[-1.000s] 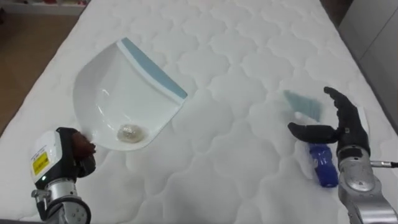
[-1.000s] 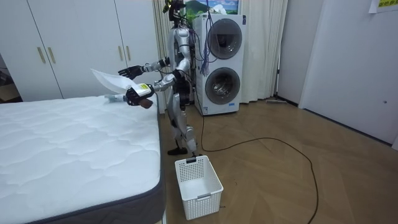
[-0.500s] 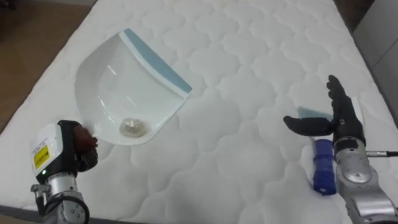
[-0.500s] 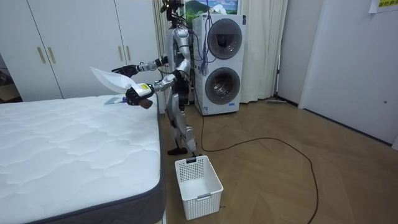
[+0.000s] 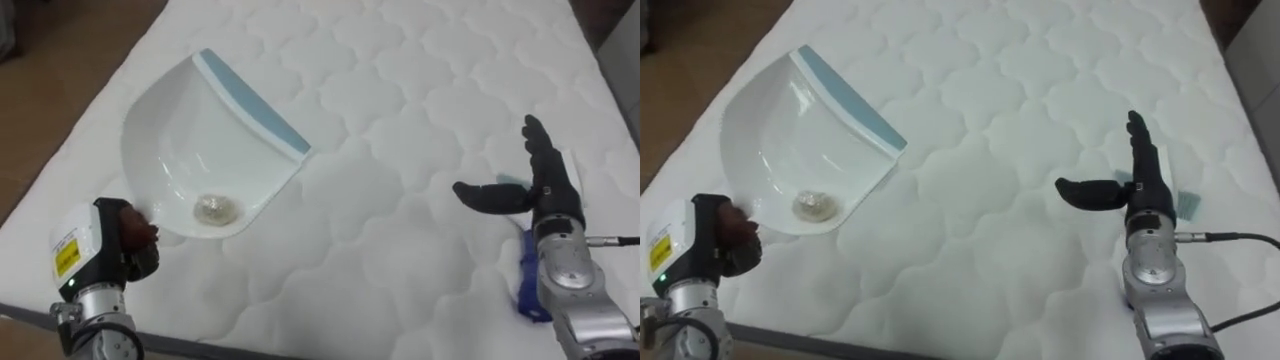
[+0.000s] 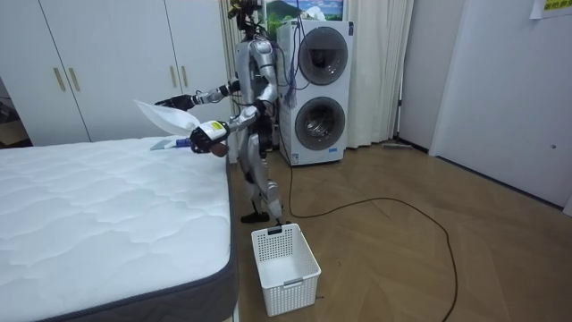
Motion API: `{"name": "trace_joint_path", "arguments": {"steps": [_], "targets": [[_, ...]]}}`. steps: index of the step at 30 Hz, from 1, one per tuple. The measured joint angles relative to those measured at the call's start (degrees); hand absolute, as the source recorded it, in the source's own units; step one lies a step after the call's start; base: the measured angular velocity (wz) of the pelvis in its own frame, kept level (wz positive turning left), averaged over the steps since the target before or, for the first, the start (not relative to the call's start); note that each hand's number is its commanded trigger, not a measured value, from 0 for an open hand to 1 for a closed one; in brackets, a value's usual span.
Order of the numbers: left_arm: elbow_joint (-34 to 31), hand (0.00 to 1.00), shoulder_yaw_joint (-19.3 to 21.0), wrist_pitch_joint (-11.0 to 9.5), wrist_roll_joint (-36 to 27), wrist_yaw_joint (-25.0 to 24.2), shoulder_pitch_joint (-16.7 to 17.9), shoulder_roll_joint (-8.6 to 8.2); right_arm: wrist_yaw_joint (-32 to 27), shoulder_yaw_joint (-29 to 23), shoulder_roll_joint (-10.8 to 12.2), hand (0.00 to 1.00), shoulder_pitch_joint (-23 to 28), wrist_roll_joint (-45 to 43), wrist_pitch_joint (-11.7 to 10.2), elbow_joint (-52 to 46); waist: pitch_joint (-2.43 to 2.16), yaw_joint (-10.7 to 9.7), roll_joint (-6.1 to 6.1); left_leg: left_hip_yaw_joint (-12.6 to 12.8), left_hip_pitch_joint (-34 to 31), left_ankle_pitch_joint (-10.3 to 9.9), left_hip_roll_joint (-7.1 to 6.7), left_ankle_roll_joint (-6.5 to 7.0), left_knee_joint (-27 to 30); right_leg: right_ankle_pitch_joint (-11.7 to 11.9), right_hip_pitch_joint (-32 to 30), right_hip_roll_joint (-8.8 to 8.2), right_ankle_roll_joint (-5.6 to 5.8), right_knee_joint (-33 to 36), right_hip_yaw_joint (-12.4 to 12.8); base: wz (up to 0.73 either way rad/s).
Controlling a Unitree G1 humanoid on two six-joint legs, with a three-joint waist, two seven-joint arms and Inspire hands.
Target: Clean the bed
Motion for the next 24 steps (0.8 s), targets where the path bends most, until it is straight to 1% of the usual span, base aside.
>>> {"name": "trace_joint_path", "arguments": {"steps": [1, 3, 4, 5, 6, 7, 9, 10, 11, 12, 13, 14, 15, 17, 18, 19, 20, 21, 22, 23, 24], "targets": [[0.3, 1.0, -0.8, 0.1, -0.8, 0.0, 0.0, 0.02, 0.0, 0.0, 0.0, 0.0, 0.0, -0.4, 0.0, 0.0, -0.03, -0.6, -0.14, -0.7, -0.3, 0.0, -0.15, 0.0, 0.2, -0.5, 0.3, -0.42, 0.17, 0.2, -1.0, 0.56], [0.7, 1.0, -1.9, 0.3, -1.2, 0.0, 0.5, -0.01, -0.1, 0.0, 0.0, 0.0, 0.0, -0.3, 0.0, 0.0, 0.05, -1.1, -0.25, -1.6, -0.4, 0.0, -0.27, -0.01, 0.3, -1.0, 1.0, -1.02, 0.32, 0.3, -2.6, 0.54], [0.7, 1.0, -2.8, 0.4, -1.2, -0.2, 1.0, 0.0, -0.3, -0.2, 0.0, 0.0, 0.0, -0.5, 0.0, 0.0, 0.06, -1.6, -0.26, -2.4, -0.5, 0.0, -0.36, -0.01, 0.6, -1.4, 1.7, -1.39, 0.48, 0.3, -4.0, 0.63], [0.7, 1.0, -3.3, 0.5, -1.1, -0.8, 1.2, -0.01, -0.8, -0.2, 0.0, 0.0, 0.0, -0.7, 0.0, 0.0, 0.06, -2.2, -0.39, -3.1, -0.5, 0.0, -0.45, -0.04, 0.7, -1.9, 2.3, -1.64, 0.71, 0.5, -4.6, 0.64], [0.7, 1.0, -3.3, 0.5, -1.1, -1.2, 1.2, 0.0, -0.9, -0.2, 0.0, 0.0, 0.0, -0.7, 0.0, 0.0, 0.11, -2.5, -0.48, -3.2, -0.5, 0.1, -0.46, -0.11, 0.7, -2.2, 2.6, -1.76, 0.8, 0.5, -5.0, 0.72], [0.7, 1.0, -3.3, 0.5, -1.1, -2.0, 1.2, 0.01, -1.3, -0.2, 0.0, 0.0, 0.1, -0.7, 0.0, 0.0, 0.21, -2.9, -0.65, -3.8, -0.5, 0.3, -0.59, -0.21, 0.7, -2.5, 3.2, -1.98, 1.02, 0.5, -5.3, 0.76], [0.6, 1.0, -3.3, 0.5, -1.0, -2.6, 1.3, 0.11, -2.3, -0.3, 0.0, 0.0, 0.2, -0.8, 0.0, -0.3, 0.21, -4.1, -0.69, -6.9, -0.9, 0.7, -1.2, -0.16, 0.8, -3.0, 4.1, -2.33, 1.46, 0.3, -6.0, 0.95], [0.3, 1.0, -3.4, 0.4, -0.7, -3.2, 0.9, 0.73, -3.5, -0.4, 0.0, 0.0, 0.7, -0.8, -0.2, -1.3, 0.15, -5.5, -0.78, -9.5, -2.1, 0.8, -1.67, -0.25, 1.1, -3.5, 4.3, -2.49, 1.77, 0.2, -6.1, 1.28], [0.2, 1.0, -3.7, 0.4, -0.7, -3.5, 0.2, 1.49, -4.5, -0.4, 0.0, 0.0, 0.8, -0.8, -0.3, -1.5, 0.08, -6.4, -0.95, -11.1, -3.1, 1.6, -2.25, -0.24, 1.2, -3.8, 4.4, -2.98, 2.11, 0.2, -6.0, 1.27], [0.2, 1.0, -3.7, 0.3, -0.7, -3.6, 0.0, 1.71, -4.9, -0.4, 0.0, 0.0, 0.8, -0.8, -0.3, -1.6, 0.05, -6.5, -0.98, -11.1, -3.5, 1.9, -2.4, -0.24, 1.2, -4.0, 4.5, -3.22, 2.29, 0.2, -6.0, 1.08], [0.1, 1.0, -3.6, 0.3, -0.7, -3.6, -0.5, 2.05, -5.5, -0.3, 0.0, 0.0, 0.9, -1.0, -0.3, -2.1, 0.06, -7.1, -0.99, -11.1, -3.9, 2.5, -2.62, -0.27, 1.2, -4.3, 4.9, -3.24, 2.66, 0.2, -5.7, 0.92], [0.1, 1.0, -3.6, 0.3, -0.7, -3.7, -1.2, 2.24, -5.9, -0.3, 0.0, 0.0, 1.0, -1.2, -0.4, -2.5, 0.05, -7.0, -0.98, -11.0, -3.9, 2.8, -2.61, -0.43, 1.0, -4.6, 5.3, -3.27, 3.0, 0.0, -5.3, 0.87], [0.1, 1.0, -3.5, 0.3, -0.7, -3.7, -1.5, 2.27, -5.9, -0.3, 0.1, 0.0, 1.0, -1.2, -0.5, -2.8, 0.05, -6.8, -1.0, -11.0, -3.9, 3.0, -2.6, -0.48, 0.8, -4.7, 5.6, -3.28, 3.13, -0.1, -5.1, 0.71], [-0.1, 1.0, -3.1, -0.2, -0.7, -3.7, -1.7, 2.26, -6.2, -0.3, 0.3, 0.0, 0.9, -2.3, -1.8, -3.3, -0.02, -5.5, -1.12, -11.1, -4.3, 3.5, -2.56, -0.61, 0.7, -4.8, 6.2, -3.19, 3.27, -0.7, -4.9, 0.45], [-0.1, 1.0, -3.1, -0.2, -0.7, -3.7, -1.6, 2.24, -6.3, -0.3, 0.3, 0.0, 1.0, -2.8, -2.1, -3.4, -0.03, -5.2, -1.14, -11.2, -4.6, 3.5, -2.56, -0.67, 0.8, -4.8, 6.2, -3.18, 3.34, -0.7, -4.9, 0.41], [-0.1, 1.0, -3.1, -0.2, -0.6, -3.8, -1.5, 2.01, -6.4, -0.3, 0.3, 0.0, 1.5, -3.1, -2.2, -4.2, -0.03, -4.5, -1.12, -11.5, -4.8, 3.6, -2.53, -0.75, 0.8, -4.9, 6.5, -3.19, 3.36, -0.8, -5.4, 0.54], [-0.1, 1.0, -3.2, -0.2, -0.5, -3.8, -1.1, 1.47, -6.5, -0.3, 0.3, 0.0, 2.6, -3.2, -2.2, -4.8, -0.05, -4.0, -1.16, -12.3, -5.0, 3.6, -2.64, -0.77, 1.1, -4.9, 7.2, -3.24, 3.4, -0.8, -6.4, 0.65], [-0.1, 1.0, -3.2, -0.2, -0.5, -3.8, -1.0, 1.16, -6.5, -0.2, 0.2, 0.0, 3.0, -3.1, -2.2, -5.1, -0.04, -4.1, -1.14, -12.4, -5.1, 3.6, -2.77, -0.77, 1.3, -4.9, 7.7, -3.32, 3.47, -0.8, -7.5, 0.98], [-0.1, 1.0, -3.8, -0.2, -0.4, -3.8, -1.0, 0.83, -6.7, -0.3, 0.1, 0.0, 3.8, -2.9, -2.2, -5.2, -0.04, -4.9, -1.18, -11.5, -5.6, 3.6, -3.0, -0.77, 1.7, -5.2, 8.6, -3.55, 3.87, -0.7, -8.9, 1.16], [-0.1, 1.0, -4.5, -0.3, -0.4, -3.8, -0.8, 0.78, -6.9, -0.3, 0.1, 0.0, 4.4, -2.6, -2.2, -5.2, -0.09, -5.2, -1.3, -9.4, -5.7, 3.8, -2.56, -0.68, 1.6, -5.7, 9.5, -4.17, 4.32, -0.7, -8.5, 1.15], [-0.1, 1.0, -4.8, -0.4, -0.3, -3.9, -0.6, 0.78, -6.9, -0.3, 0.1, 0.0, 4.7, -2.6, -2.2, -5.2, -0.11, -5.3, -1.35, -8.6, -5.5, 3.9, -2.57, -0.6, 1.6, -5.8, 9.8, -4.27, 4.59, -0.8, -8.2, 0.9]]}}
